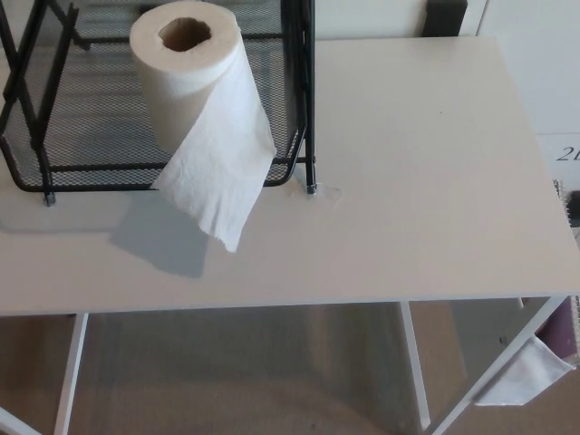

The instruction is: The robot walks towards a desk on which a file tray is kept in the middle and a toilet paper roll is kept on its right. The robot uses its right hand to hook on finger in the gap of the roll and grabs it, lifts it and places it on the tray.

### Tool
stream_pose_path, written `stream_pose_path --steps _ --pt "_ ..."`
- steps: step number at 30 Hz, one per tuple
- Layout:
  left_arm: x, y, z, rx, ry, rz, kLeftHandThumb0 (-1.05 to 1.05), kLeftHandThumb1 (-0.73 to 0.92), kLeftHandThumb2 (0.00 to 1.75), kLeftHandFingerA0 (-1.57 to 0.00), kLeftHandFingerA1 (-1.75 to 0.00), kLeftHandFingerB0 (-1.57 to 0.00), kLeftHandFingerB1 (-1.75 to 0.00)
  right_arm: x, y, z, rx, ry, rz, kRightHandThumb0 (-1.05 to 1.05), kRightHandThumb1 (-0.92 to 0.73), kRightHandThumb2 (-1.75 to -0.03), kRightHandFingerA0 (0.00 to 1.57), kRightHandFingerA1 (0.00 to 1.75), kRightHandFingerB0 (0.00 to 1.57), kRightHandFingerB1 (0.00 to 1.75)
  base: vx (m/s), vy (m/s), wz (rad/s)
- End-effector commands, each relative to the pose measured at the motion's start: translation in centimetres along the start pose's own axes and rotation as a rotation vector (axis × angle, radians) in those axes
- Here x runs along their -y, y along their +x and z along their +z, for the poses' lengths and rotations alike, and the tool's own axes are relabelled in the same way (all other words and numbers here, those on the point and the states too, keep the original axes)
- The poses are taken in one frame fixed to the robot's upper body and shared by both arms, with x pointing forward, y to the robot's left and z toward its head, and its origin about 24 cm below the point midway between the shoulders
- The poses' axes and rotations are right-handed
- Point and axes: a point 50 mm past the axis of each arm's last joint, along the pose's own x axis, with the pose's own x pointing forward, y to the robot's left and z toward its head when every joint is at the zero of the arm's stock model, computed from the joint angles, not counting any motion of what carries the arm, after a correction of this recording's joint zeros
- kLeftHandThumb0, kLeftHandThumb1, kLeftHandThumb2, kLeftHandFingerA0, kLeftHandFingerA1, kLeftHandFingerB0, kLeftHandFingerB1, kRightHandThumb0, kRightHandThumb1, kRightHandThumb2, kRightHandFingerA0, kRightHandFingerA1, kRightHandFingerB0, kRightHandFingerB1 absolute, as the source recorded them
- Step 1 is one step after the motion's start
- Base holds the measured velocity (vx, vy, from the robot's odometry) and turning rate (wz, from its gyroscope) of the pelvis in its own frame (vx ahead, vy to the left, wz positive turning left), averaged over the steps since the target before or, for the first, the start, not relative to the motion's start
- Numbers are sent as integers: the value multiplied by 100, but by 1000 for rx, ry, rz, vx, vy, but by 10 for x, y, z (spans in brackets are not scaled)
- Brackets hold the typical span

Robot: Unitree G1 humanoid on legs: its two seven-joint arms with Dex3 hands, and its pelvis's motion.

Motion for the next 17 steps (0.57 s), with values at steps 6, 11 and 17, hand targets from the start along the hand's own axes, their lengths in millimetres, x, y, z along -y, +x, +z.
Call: stream_pose_path --steps 6,11,17 --pt "-7 -2 1 22 39 33 -105 57 131 -29 -86 -23 -83 11 4 30 141 -392 245 -76 -45 -80 19 50 3 26 0 0 0" --pt "-7 -2 1 18 50 31 -51 16 105 -19 -71 -10 -66 9 0 28 175 -352 239 -69 -51 -57 18 46 6 26 0 0 0" --pt "-6 -2 0 23 73 29 -105 55 131 -21 -84 -25 -84 12 1 31 181 -357 222 -71 -42 -78 21 51 4 29 0 0 0"
